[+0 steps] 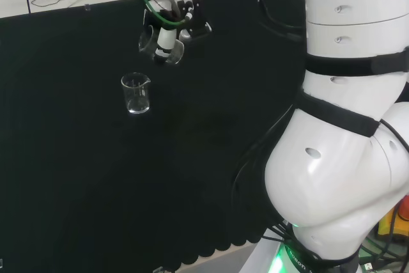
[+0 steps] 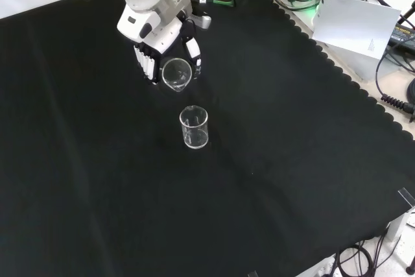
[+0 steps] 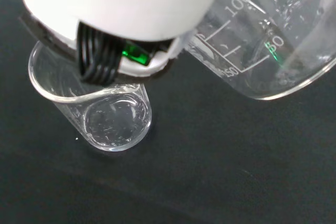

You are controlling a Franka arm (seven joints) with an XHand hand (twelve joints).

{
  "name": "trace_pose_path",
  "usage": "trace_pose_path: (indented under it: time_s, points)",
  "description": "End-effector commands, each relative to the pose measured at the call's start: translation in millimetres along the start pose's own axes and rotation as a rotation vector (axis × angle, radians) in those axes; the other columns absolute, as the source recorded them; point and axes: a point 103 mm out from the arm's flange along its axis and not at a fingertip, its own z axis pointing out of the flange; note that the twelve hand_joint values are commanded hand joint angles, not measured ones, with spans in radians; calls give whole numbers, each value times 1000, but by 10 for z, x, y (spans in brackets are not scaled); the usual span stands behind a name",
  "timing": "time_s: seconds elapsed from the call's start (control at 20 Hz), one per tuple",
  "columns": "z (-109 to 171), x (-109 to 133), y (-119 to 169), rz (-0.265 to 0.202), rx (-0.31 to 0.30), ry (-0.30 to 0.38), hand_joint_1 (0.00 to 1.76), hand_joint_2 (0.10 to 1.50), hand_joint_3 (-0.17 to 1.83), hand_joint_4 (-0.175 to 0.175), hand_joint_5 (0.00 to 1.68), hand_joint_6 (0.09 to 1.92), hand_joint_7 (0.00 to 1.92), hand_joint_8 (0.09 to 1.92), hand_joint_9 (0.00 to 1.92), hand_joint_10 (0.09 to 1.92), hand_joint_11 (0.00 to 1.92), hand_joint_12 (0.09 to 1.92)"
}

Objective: Place the beaker back on the table.

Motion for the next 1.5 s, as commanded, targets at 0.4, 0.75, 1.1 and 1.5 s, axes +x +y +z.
trace_pose_path:
  time_s: [0.4,0.75,1.1,1.5]
  points:
    - [373,-525,-15,-85,-158,253,1302,601,836,-175,1156,929,1215,907,1461,834,1188,748]
    - [692,-766,41,-89,-239,404,1306,608,806,-175,1171,889,1228,867,1462,807,1187,747]
    - [915,-814,144,-87,-270,467,1311,606,779,-175,1205,816,1263,791,1477,756,1191,739]
    - [1136,-768,267,-88,-298,513,1315,603,761,-175,1233,759,1291,731,1492,710,1214,725]
